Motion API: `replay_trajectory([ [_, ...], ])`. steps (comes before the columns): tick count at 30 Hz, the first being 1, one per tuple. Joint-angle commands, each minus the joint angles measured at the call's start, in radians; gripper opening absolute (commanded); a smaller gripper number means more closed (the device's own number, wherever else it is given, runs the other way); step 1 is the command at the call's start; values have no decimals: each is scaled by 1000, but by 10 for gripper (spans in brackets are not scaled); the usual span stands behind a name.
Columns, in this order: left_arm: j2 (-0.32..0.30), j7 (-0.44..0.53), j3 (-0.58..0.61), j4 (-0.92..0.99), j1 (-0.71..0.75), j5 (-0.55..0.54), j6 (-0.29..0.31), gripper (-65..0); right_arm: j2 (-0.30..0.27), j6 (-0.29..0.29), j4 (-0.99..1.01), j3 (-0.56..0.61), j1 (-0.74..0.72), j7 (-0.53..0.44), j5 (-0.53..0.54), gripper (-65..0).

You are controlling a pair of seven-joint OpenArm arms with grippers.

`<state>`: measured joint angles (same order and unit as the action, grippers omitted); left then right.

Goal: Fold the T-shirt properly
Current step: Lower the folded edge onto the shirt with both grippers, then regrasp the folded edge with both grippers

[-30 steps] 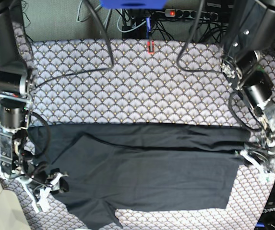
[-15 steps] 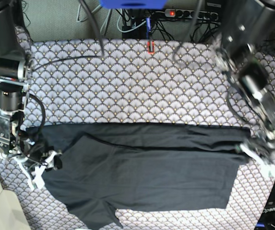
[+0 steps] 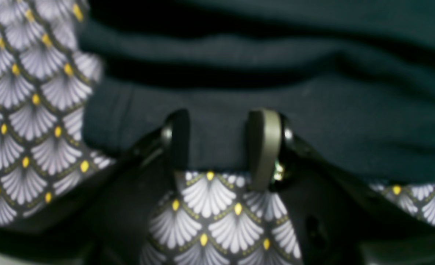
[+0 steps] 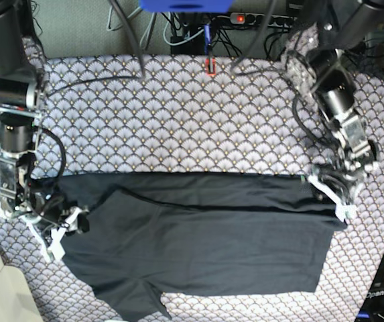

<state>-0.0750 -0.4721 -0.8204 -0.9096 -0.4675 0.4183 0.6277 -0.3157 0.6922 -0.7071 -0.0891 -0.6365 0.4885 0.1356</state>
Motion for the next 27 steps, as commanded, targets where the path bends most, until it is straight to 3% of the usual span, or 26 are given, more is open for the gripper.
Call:
replay_trajectory([
  [1, -13, 31, 5, 7, -60, -20, -2, -394, -10, 6, -19, -4, -30, -20, 12, -381],
  [8, -16, 141, 6, 186, -159, -11, -24, -394, -15, 6, -19, -4, -18, -18, 12, -381],
  [12, -41, 240, 26, 315, -199, -17, -179, -390, -24, 6, -19, -2, 1, -17, 12, -381],
  [18, -72, 476, 72, 492, -277, -20, -320, -388, -50, 6, -19, -2, 36, -14, 12, -381],
  [23, -73, 418, 68, 496, -368, -20, -332, -388, -64, 6, -19, -2, 54, -20, 12, -381],
  [27, -72, 336, 68, 376, -374, -20, -331, -388, -72, 6, -19, -2, 59, -21, 12, -381],
])
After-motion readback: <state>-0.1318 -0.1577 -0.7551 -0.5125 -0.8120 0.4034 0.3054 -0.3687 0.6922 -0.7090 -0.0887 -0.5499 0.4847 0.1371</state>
